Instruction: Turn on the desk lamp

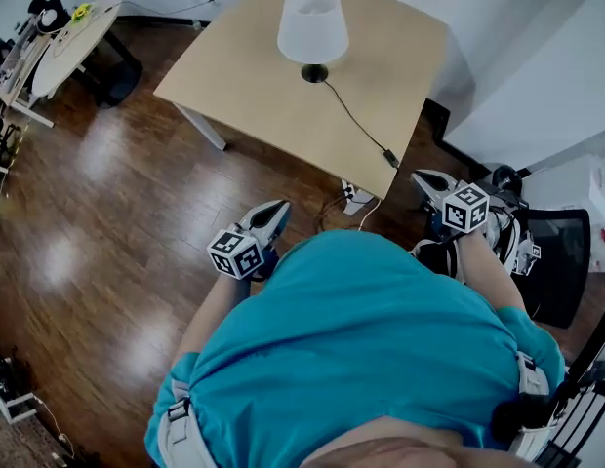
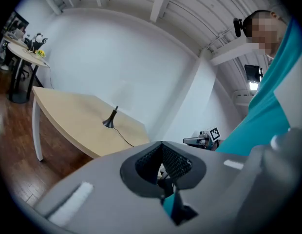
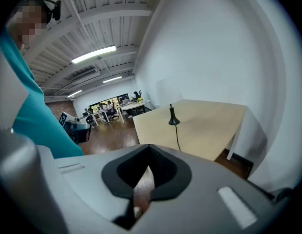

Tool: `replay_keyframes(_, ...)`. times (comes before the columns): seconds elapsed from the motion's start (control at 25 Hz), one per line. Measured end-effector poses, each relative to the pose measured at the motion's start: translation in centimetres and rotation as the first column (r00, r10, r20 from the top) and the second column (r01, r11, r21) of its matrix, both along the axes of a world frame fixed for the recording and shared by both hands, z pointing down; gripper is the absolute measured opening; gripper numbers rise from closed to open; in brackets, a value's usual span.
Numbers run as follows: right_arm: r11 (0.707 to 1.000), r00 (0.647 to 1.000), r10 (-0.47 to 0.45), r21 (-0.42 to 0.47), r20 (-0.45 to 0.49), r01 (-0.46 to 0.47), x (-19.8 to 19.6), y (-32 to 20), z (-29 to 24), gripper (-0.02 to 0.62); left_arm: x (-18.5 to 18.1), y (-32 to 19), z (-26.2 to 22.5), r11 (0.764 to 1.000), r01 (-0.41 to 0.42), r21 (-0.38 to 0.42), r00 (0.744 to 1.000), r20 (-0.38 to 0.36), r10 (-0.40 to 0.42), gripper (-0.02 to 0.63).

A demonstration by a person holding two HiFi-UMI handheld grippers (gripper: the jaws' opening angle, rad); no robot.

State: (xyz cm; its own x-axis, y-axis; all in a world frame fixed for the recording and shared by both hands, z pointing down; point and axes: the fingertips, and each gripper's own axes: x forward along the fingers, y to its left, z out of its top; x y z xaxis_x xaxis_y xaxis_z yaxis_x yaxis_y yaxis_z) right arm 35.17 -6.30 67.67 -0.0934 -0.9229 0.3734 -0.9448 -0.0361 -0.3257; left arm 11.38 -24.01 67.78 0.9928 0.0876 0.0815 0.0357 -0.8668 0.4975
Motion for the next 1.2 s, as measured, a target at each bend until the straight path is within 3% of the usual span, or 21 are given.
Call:
replay_keyframes(0.16, 0.987, 0.988, -0.153, 0.039, -0.012, 0.153, 4.6, 1.9, 1.6, 0.002, 4.4, 4.5, 2.0, 0.988, 0.153, 0.014, 0.987, 0.043, -0.153, 0.0)
replay_keyframes(0.48, 0.913, 0.914, -0.406, 0.02, -0.016, 0.407, 10.7, 5.7, 6.1, 0.002, 10.9, 12.6, 4.1, 0.926, 0.372, 0.072, 0.918, 0.123, -0.378, 0.0)
replay_keyframes(0.64, 0.858, 0.857, -0.513, -0.005, -0.039, 0.513, 10.7, 4.2, 9.3, 0.002, 10.0, 14.6, 5.5, 0.887, 0.445, 0.126, 0.872, 0.165, -0.461, 0.0)
replay_keyframes(0.96, 0.778, 0.773, -0.628, -0.092, -0.086, 0.622, 9.3, -1.2, 14.7, 0.002, 6.9, 14.5, 5.8, 0.812, 0.558, 0.169, 0.79, 0.191, -0.582, 0.0)
replay_keyframes(1.08, 0.764, 0.761, -0.643, -0.141, -0.085, 0.63, 8.9, -2.9, 17.1, 0.002, 5.4, 14.1, 5.9, 0.783, 0.599, 0.167, 0.759, 0.193, -0.622, 0.0)
replay_keyframes(1.2, 0.758, 0.759, -0.646, -0.191, -0.085, 0.624, 9.3, -4.6, 19.1, 0.002, 5.0, 13.3, 5.7, 0.772, 0.613, 0.171, 0.745, 0.202, -0.636, 0.0)
